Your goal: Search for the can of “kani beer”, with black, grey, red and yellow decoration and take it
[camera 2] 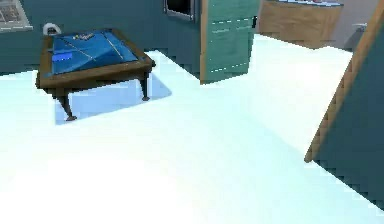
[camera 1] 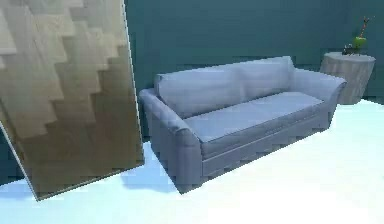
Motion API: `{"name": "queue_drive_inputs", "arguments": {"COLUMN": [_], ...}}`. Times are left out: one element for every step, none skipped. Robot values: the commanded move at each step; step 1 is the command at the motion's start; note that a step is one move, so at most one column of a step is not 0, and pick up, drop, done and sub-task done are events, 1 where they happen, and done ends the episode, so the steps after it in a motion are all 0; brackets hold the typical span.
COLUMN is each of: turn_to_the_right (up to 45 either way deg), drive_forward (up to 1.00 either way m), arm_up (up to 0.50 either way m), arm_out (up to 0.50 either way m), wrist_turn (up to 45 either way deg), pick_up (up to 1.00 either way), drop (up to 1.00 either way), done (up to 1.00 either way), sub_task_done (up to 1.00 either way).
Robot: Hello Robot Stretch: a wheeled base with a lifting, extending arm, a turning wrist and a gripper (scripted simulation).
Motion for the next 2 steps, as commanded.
{"name": "queue_drive_inputs", "arguments": {"turn_to_the_right": [45.0,15.0], "drive_forward": [0.0,0.0], "arm_up": [0.0,0.0], "arm_out": [0.0,0.0], "wrist_turn": [0.0,0.0], "pick_up": [0.0,0.0], "drop": [0.0,0.0], "done": [0.0,0.0], "sub_task_done": [0.0,0.0]}}
